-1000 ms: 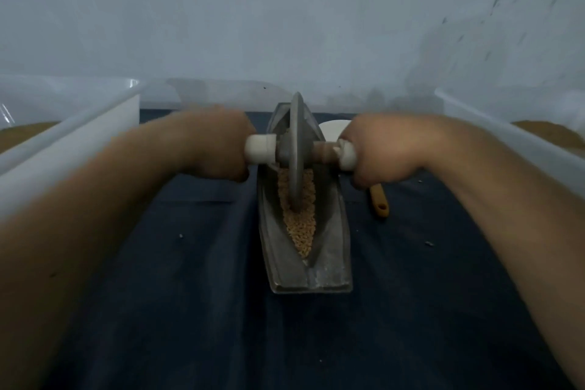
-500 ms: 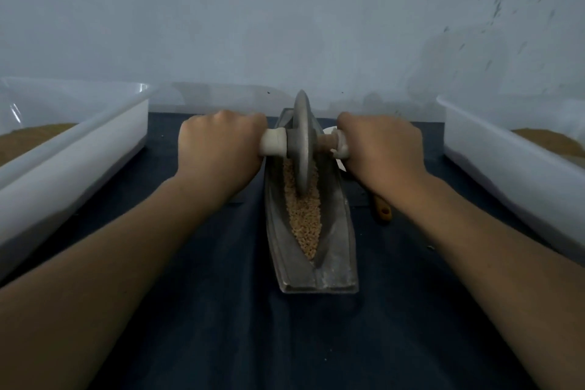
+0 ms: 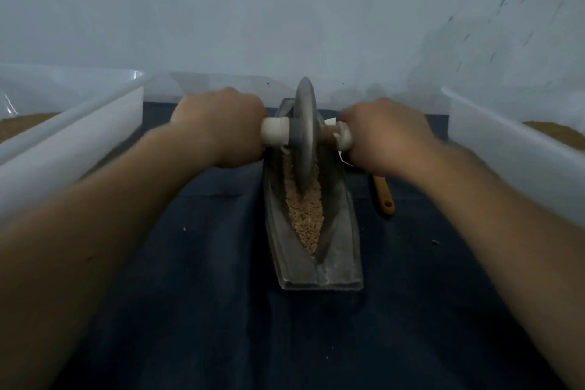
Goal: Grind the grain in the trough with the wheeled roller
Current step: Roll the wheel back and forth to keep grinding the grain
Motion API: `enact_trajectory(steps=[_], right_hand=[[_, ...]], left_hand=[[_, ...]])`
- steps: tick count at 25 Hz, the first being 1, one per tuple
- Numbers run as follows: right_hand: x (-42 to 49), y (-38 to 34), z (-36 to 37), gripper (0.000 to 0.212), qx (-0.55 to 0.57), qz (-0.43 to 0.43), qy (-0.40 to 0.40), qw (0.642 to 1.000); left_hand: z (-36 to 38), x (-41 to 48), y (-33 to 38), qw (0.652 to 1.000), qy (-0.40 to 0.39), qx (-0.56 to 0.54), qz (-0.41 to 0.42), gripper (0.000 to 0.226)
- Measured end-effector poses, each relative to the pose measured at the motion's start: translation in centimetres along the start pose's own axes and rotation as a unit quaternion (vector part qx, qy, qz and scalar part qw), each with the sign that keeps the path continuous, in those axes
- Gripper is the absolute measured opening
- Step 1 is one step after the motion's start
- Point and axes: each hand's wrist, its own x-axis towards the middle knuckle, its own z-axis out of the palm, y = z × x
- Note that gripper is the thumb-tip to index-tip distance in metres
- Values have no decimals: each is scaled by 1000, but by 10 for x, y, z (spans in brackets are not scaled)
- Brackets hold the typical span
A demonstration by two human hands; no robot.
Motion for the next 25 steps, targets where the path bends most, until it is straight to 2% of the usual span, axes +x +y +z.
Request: enact_trajectory(steps=[1,2,3,4,5,7,8,9,10,11,12,13,15,16,17,18,19,20,21,23,24,25], right_hand=[[-2,-2,12,12,-17,14,77,997],[-4,-3,20,12,-24,22,122,992],[-4,-3,22,13,-20,23,134,991],[-4,-1,19,15,-7,18,108,994],[-3,2,11,17,21,7,44,999],[-4,8,-16,16,72,-19,-174,982],[-6,10,-29,19,76,-32,-274,958],[-8,12,-38,25,66,-44,-344,936],[-9,14,-42,29,53,-55,-379,922],[-6,15,-41,30,48,-60,-385,920],[-1,17,-35,27,51,-55,-362,929],[4,18,-25,22,56,-39,-304,950],[13,16,1,14,42,7,-89,995],[13,13,13,13,17,18,18,1000],[13,11,21,14,-1,20,86,996],[13,10,23,16,0,14,105,994],[15,13,18,18,11,4,73,997],[15,15,7,19,28,-11,-4,1000],[13,18,-7,18,41,-22,-114,992],[4,21,-34,17,57,-38,-314,947],[-3,21,-42,16,60,-44,-370,926],[-7,20,-45,13,60,-50,-389,918]], left_hand=[[9,-3,4,994,102,47,-3,11],[16,-6,8,982,169,82,-5,9],[18,-8,11,975,202,87,-4,8],[16,-8,12,978,194,74,-7,6],[10,-6,10,988,144,46,-3,5],[-13,-3,2,997,-70,-35,30,14],[-24,-3,-1,980,-183,-68,47,17],[-32,-3,-3,959,-264,-85,59,17],[-36,-4,-3,949,-298,-83,67,18],[-34,-2,-3,955,-282,-63,67,18],[-29,0,0,971,-227,-33,64,20],[-21,3,1,989,-139,-1,49,20],[-2,6,4,996,70,60,8,16],[9,5,5,987,140,76,-3,17],[16,4,4,982,171,83,-12,19],[19,3,2,982,175,72,-24,18],[17,4,0,987,151,53,-33,15],[11,6,-3,995,90,24,-27,13],[2,6,-7,1000,-4,-17,-10,14],[-21,4,-11,970,-225,-89,35,20],[-29,0,-11,947,-298,-114,44,20],[-33,-3,-12,937,-326,-117,50,18]])
